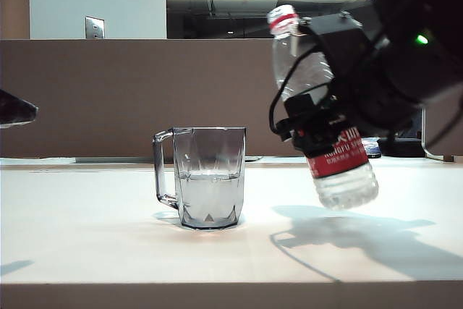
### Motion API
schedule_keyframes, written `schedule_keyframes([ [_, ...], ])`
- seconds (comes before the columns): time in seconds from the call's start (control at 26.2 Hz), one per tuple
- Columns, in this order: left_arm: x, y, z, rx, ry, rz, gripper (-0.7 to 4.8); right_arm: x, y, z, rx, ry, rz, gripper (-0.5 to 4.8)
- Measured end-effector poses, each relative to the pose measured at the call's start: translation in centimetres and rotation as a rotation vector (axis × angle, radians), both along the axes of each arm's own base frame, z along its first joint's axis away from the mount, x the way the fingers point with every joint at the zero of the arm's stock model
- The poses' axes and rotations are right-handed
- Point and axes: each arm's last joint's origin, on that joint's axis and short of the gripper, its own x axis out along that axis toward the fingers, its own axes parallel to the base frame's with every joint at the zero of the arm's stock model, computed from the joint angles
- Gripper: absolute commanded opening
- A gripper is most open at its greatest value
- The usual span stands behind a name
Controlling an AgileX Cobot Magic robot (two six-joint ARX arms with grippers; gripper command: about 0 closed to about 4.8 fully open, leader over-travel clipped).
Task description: Pick up the mineral water bottle on the table and pour water into the mug until it's half full.
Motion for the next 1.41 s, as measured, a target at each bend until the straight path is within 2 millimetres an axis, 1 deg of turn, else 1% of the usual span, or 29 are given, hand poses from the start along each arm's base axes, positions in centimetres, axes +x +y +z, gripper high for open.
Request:
schedule_keyframes([
  [0.04,0.0,0.0,0.0,0.000,0.000,0.000,-0.05,-0.3,-0.4,-0.4,0.035,-0.004,0.000,3.15],
  [0.11,0.0,0.0,0.0,0.000,0.000,0.000,-0.05,-0.8,-1.7,-1.1,0.164,-0.015,-0.004,3.15],
  [0.27,0.0,0.0,0.0,0.000,0.000,0.000,-0.05,-0.9,-2.7,-1.3,0.280,-0.038,0.011,3.15],
  [0.46,0.0,0.0,0.0,0.000,0.000,0.000,-0.05,-0.5,-2.6,-1.9,0.323,-0.037,0.064,3.15],
  [0.57,0.0,0.0,0.0,0.000,0.000,0.000,-0.05,-0.1,-2.3,-3.1,0.327,-0.035,0.070,3.15],
  [0.76,0.0,0.0,0.0,0.000,0.000,0.000,-0.05,0.1,-2.2,-3.5,0.343,-0.062,0.075,3.18],
  [0.92,0.0,0.0,0.0,0.000,0.001,0.000,-0.05,0.1,-2.1,-3.5,0.343,-0.063,0.076,3.89],
  [0.99,0.0,0.0,0.0,0.000,0.000,0.000,-0.05,0.1,-2.1,-3.5,0.345,-0.065,0.075,4.04],
  [1.03,0.0,0.0,0.0,0.001,0.001,0.000,-0.05,0.1,-2.1,-3.5,0.346,-0.066,0.076,4.38],
  [1.11,0.0,0.0,0.0,0.000,0.001,0.000,-0.05,0.1,-2.1,-3.5,0.346,-0.067,0.076,4.73],
  [1.26,0.0,0.0,0.0,0.001,0.001,0.000,-0.05,-0.1,-2.3,-3.5,0.349,-0.072,0.077,4.79],
  [1.41,0.0,0.0,0.0,0.000,0.000,0.000,-0.05,-1.2,-3.0,-3.8,0.362,-0.095,0.080,4.79],
])
